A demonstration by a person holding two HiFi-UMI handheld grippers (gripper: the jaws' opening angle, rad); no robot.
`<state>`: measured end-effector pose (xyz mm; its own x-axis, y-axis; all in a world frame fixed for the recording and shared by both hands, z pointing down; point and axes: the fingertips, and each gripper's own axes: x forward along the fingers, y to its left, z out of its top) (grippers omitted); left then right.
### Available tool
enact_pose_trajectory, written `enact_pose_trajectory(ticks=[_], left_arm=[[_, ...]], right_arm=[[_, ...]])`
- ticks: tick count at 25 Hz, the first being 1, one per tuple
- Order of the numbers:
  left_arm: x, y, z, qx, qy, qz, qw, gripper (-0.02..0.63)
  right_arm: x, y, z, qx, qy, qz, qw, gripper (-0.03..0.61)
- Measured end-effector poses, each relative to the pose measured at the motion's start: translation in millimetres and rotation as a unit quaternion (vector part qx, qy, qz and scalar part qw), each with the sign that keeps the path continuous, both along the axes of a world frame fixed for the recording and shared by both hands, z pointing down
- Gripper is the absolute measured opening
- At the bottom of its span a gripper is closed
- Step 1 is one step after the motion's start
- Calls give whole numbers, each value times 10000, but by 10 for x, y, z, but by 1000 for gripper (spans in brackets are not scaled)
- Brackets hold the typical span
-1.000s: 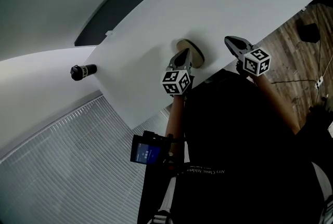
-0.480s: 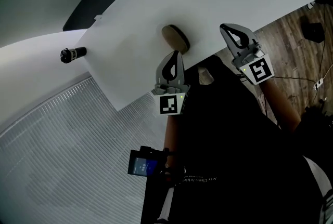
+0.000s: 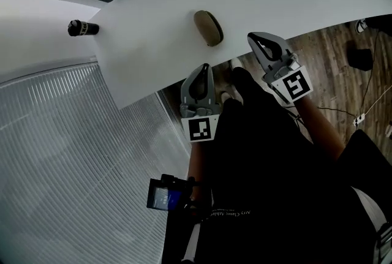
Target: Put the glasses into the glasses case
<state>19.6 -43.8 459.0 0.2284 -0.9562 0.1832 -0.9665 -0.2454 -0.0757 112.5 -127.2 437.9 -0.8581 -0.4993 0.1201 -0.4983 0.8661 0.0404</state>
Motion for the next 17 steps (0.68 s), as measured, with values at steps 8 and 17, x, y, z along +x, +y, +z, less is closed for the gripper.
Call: enact_pose_trajectory(ticks=[8,17], left_arm=[[-20,1212,2,162,220,-222,9994,8],[-80,2189,48,-22,261,-527,9983,8]], right_arm=[[-74,1093,-138,252,262,-143,9992,6],[43,2138,-335,336,207,-198,9990,6]])
